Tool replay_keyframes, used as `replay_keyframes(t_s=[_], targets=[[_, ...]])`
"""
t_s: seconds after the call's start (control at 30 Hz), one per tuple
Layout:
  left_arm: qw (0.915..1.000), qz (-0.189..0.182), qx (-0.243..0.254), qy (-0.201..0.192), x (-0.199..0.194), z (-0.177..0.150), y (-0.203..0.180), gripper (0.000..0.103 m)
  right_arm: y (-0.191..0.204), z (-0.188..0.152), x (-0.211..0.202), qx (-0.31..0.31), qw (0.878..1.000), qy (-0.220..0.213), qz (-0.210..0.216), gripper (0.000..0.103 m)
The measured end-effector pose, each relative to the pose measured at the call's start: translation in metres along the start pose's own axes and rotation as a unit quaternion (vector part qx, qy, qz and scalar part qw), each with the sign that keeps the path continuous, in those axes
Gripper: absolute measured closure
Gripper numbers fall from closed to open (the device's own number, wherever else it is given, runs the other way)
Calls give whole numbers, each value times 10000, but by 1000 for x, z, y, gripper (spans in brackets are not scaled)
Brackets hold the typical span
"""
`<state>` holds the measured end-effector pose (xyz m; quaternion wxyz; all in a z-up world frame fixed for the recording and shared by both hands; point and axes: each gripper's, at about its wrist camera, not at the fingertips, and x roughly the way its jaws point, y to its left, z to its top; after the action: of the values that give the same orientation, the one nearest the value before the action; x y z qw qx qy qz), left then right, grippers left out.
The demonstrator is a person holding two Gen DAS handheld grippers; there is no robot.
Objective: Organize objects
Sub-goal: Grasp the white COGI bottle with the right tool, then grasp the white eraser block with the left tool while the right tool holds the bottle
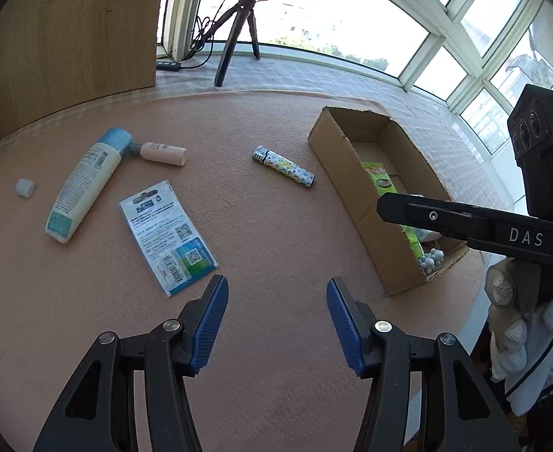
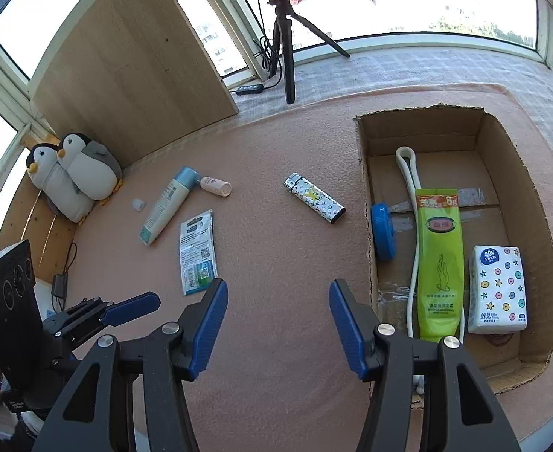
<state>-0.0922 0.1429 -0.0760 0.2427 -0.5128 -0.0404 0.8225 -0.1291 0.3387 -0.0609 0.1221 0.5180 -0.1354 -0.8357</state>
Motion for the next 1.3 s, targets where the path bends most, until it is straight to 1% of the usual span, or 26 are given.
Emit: replay_keyframes(t_s=[0.1, 0.23, 0.3, 0.4, 0.57, 0.73, 0.9, 0.97, 1.0, 1.07, 1.3], targets=[[9994, 157, -306, -27, -10, -9, 37, 45, 26, 14, 16, -304, 9995, 38, 52, 51], [9966, 400, -711, -141, -28, -21, 83, 45, 58, 42, 49, -733, 9972, 167, 13, 51], [9942, 527, -914, -208, -38, -26, 104, 45, 72, 55, 68, -946, 9952, 239, -26, 54], [9903, 713, -1151, -308, -51, -33, 130, 45, 90, 74, 98, -1289, 9908, 377, -155, 57], [9833, 954, -1487, -430, -68, -45, 160, 45, 101, 98, 150, -1431, 9870, 700, -231, 59], [9779, 1126, -1708, -439, -76, -56, 179, 45, 112, 108, 187, -1764, 9791, 878, -503, 60], [9749, 1218, -1806, -459, -79, -58, 190, 45, 117, 114, 202, -1799, 9775, 944, -561, 63], [9744, 1232, -1821, -471, -78, -55, 192, 45, 117, 115, 206, -1791, 9771, 1011, -552, 73], [9743, 1233, -1824, -474, -78, -53, 193, 45, 118, 114, 208, -1804, 9765, 1045, -542, 75], [9742, 1233, -1828, -482, -76, -49, 195, 45, 118, 112, 211, -1826, 9750, 1110, -602, 84], [9745, 1230, -1804, -508, -64, -31, 196, 45, 106, 107, 207, -1645, 9784, 1135, -531, 85]])
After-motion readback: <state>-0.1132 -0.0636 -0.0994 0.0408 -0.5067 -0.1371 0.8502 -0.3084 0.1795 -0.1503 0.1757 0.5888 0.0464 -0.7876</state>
